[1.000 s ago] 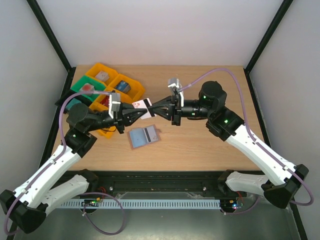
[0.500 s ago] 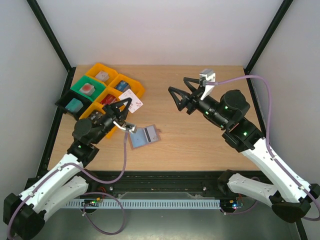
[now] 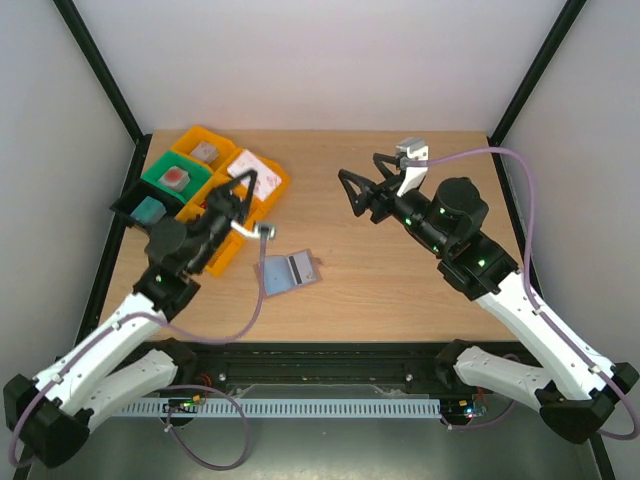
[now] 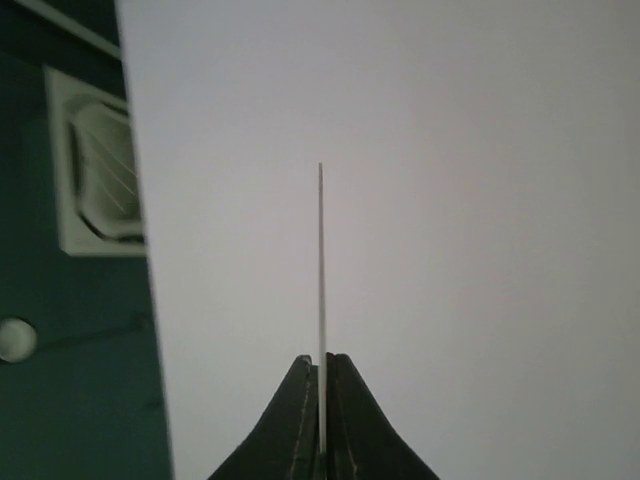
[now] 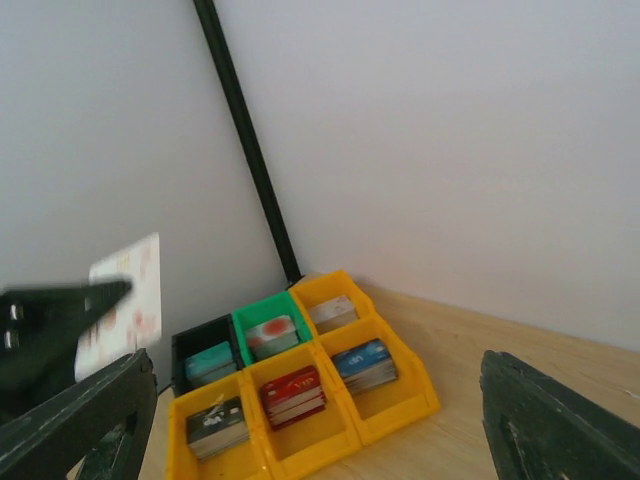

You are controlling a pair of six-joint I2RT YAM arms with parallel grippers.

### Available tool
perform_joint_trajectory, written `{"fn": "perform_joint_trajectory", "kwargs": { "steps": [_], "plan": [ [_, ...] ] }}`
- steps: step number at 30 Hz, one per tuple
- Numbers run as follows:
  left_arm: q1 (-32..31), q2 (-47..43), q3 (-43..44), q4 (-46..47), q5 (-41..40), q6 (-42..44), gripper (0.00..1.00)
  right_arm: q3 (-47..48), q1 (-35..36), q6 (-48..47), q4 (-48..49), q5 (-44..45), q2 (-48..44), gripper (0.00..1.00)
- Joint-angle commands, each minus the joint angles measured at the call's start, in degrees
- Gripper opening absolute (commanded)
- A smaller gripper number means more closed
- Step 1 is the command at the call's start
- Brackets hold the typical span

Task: Take the credit cards out of the card holder

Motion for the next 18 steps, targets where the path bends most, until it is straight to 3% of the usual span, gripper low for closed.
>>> {"fn": "perform_joint_trajectory", "kwargs": {
  "steps": [1, 3, 6, 10, 14, 18],
  "plan": [
    [2.4, 9.5, 21.2, -24.8, -20.9, -22.7, 0.02, 1.5, -2.6, -1.9, -0.6, 1.0, 2.4, 0.86],
    [6.8, 17.8, 32.8, -40.8, -22.4, -35.8, 0.02, 1.8, -4.5, -1.8, -0.7, 0.1, 3.9, 0.87],
    [13.8, 28.8, 45.8, -59.3, -23.5, -43.5, 0.02, 1.8, -7.8, -1.3, -0.1, -1.8, 6.2, 0.90],
    [18.9, 44.0, 59.4, -71.1, -27.9, -50.9, 0.02, 2.4, -11.8, -1.4, 0.5, -4.4, 10.1, 0.91],
    [22.3, 62.6, 80.5, -82.4, -28.0, -59.7, 0.02, 3.5, -15.3, -1.1, 1.5, -8.4, 14.1, 0.92],
    [25.1, 80.4, 99.2, -84.9, -30.0, -63.7, 0.02, 3.4, -18.2, -0.5, 2.3, -10.1, 17.6, 0.93]
  ]
}}
